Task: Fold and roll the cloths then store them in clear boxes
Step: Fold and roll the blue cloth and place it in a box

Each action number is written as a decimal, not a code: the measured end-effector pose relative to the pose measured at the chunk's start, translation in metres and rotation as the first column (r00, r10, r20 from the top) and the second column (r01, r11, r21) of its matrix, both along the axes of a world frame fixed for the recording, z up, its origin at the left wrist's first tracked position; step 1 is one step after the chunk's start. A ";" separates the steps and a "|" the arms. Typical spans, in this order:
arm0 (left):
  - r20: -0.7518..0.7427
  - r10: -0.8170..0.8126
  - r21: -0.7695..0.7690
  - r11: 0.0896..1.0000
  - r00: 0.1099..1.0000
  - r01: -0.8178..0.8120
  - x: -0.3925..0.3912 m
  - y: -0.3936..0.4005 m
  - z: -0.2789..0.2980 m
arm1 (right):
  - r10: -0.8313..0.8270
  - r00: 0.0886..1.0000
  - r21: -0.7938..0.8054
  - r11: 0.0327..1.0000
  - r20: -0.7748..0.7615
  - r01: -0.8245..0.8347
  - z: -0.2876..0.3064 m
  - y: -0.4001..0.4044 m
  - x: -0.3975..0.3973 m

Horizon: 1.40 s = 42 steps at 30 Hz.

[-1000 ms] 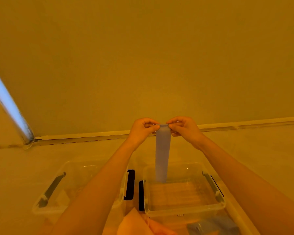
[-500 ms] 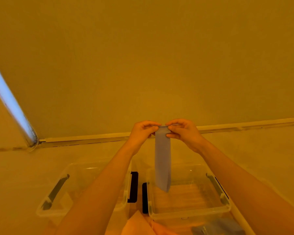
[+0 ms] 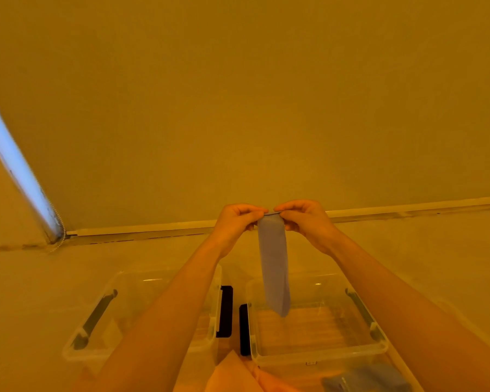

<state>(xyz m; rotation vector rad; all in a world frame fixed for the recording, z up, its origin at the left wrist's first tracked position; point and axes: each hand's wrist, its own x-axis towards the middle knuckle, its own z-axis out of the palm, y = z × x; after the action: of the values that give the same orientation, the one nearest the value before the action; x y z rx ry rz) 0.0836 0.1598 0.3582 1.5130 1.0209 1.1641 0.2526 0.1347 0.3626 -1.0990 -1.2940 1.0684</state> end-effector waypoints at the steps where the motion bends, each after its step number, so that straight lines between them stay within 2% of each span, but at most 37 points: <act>1: -0.022 0.008 0.007 1.000 1.000 -0.008 0.000 0.000 0.001 | -0.001 1.000 -0.004 1.000 -0.007 0.001 0.000 0.000 0.000; 4: -0.079 0.012 0.030 1.000 0.997 -0.010 -0.001 -0.002 0.003 | -0.002 1.000 -0.009 1.000 -0.009 0.002 0.000 -0.001 -0.001; 11: -0.154 0.016 0.069 0.998 0.988 -0.005 -0.004 -0.005 0.007 | -0.051 0.993 -0.004 0.999 0.105 0.052 0.000 -0.003 -0.001; 18: -0.242 0.043 0.099 0.995 0.969 -0.019 -0.005 -0.004 0.012 | -0.042 0.992 0.007 0.999 0.117 0.041 0.003 -0.004 0.002; 23: -0.274 0.058 0.118 0.993 0.960 -0.026 -0.003 -0.005 0.015 | -0.014 0.998 0.003 1.000 0.059 0.014 0.004 -0.003 0.002; 29: -0.210 0.069 0.132 0.990 0.975 -0.042 -0.004 -0.006 0.015 | -0.007 0.999 -0.027 1.000 -0.045 0.005 0.003 -0.004 -0.002; 36: -0.101 0.016 0.048 0.999 0.995 -0.011 -0.002 -0.007 0.012 | -0.064 0.997 -0.004 0.998 0.044 0.064 0.003 -0.004 -0.004; 40: -0.116 0.017 0.046 0.999 0.993 -0.012 0.000 -0.008 0.013 | -0.053 0.985 -0.007 0.998 0.166 0.055 0.004 -0.003 -0.005; 42: -0.151 0.019 0.063 0.998 0.988 -0.010 0.000 -0.008 0.014 | -0.043 0.983 -0.010 0.999 0.181 0.045 0.003 -0.004 -0.007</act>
<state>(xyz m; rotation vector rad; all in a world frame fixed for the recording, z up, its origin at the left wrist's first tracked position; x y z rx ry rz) 0.0841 0.1518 0.3719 1.6665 1.1074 1.1130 0.2461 0.1307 0.3653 -1.2526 -1.3993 0.9638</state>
